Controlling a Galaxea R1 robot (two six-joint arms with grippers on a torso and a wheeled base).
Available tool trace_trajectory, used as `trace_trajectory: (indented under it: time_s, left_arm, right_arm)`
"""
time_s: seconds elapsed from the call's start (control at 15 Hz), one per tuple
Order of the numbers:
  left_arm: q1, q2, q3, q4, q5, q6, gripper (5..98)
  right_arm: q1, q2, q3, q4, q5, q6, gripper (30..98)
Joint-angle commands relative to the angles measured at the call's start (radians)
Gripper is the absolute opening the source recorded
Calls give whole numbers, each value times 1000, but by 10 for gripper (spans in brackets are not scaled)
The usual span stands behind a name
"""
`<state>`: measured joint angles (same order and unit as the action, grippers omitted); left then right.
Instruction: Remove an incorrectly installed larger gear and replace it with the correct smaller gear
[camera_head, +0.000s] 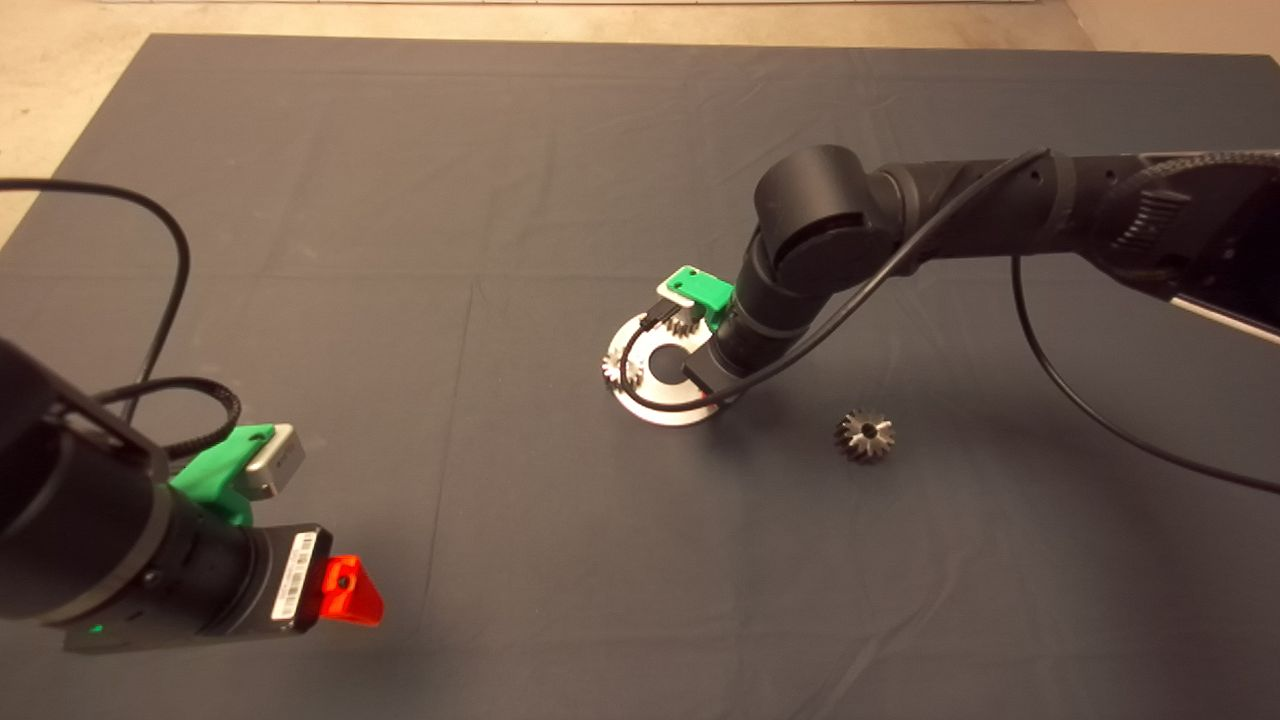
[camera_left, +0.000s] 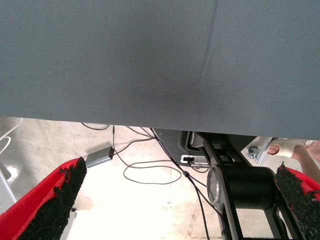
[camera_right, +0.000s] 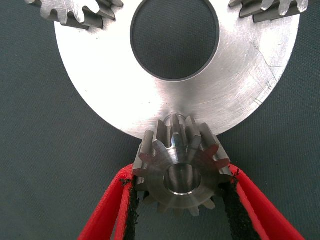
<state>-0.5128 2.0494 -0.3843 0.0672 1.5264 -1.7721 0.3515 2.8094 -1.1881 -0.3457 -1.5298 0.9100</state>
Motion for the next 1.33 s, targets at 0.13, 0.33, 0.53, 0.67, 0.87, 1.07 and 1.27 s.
trace_trajectory:
  time_s: [0.13, 0.33, 0.53, 0.67, 0.87, 1.07, 1.27]
  left_arm:
    - [-4, -4, 15, -20, 123, -6, 977]
    - [-4, -4, 15, -20, 123, -4, 977]
    - [-4, -4, 15, -20, 123, -6, 977]
    - [-4, -4, 15, -20, 123, -5, 977]
    - [-4, -4, 15, -20, 123, -6, 977]
    - [-4, -4, 15, -20, 124, -6, 977]
    - [-4, -4, 15, -20, 124, -6, 977]
  right_arm:
    - [21, -1, 9, -6, -3, 1, 393]
    - [15, 2, 7, -6, -3, 1, 393]
    - [14, 6, 7, -7, -3, 1, 393]
    - [15, 5, 7, -6, -3, 1, 393]
    - [15, -3, 6, -25, -3, 1, 393]
    - [15, -1, 6, -35, -4, 1, 393]
    - [15, -3, 6, -38, -4, 1, 393]
